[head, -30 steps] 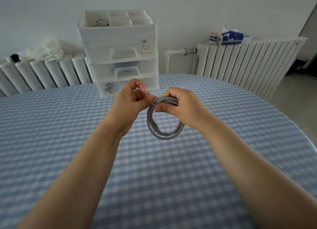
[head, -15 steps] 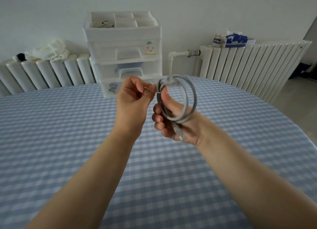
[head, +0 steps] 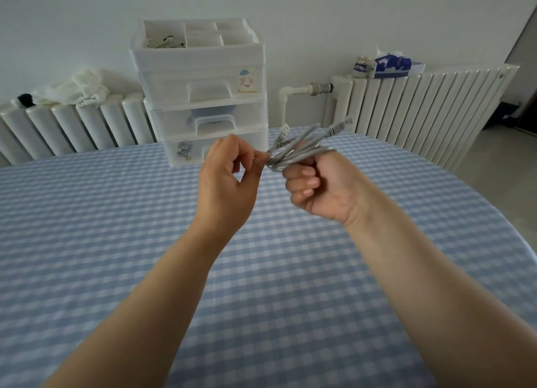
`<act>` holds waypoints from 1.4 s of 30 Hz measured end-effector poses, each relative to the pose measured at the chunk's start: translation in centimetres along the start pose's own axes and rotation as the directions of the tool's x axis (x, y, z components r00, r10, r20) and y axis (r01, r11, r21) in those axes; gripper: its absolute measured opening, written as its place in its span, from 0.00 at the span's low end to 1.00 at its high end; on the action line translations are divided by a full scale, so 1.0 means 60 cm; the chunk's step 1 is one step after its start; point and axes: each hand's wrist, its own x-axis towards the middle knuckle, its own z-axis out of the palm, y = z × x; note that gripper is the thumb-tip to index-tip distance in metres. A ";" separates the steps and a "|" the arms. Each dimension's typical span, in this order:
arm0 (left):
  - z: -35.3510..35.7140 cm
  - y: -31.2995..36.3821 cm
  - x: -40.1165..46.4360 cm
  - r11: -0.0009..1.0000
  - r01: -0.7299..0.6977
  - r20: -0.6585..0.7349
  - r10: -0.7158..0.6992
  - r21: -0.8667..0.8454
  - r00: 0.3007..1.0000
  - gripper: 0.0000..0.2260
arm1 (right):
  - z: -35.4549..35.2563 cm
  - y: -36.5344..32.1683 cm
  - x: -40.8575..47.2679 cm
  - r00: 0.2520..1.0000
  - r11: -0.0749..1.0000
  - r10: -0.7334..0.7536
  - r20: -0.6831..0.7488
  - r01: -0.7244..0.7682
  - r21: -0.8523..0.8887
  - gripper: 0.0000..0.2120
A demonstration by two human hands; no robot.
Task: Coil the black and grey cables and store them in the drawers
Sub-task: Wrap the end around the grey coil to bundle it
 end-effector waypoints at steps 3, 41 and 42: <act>-0.001 0.008 0.003 0.991 0.120 0.013 -0.120 -0.051 0.993 0.18 | -0.001 -0.008 -0.007 0.992 0.991 -0.116 0.040 0.118 -0.057 0.12; -0.003 -0.061 0.007 0.847 0.527 0.468 -0.439 -0.069 0.767 0.18 | -0.020 0.035 0.036 0.996 0.963 -0.074 0.055 0.085 -0.257 0.11; -0.003 -0.067 0.007 0.843 0.537 0.477 -0.460 -0.031 0.749 0.19 | -0.021 0.037 0.039 0.997 0.968 -0.060 0.057 0.072 -0.239 0.10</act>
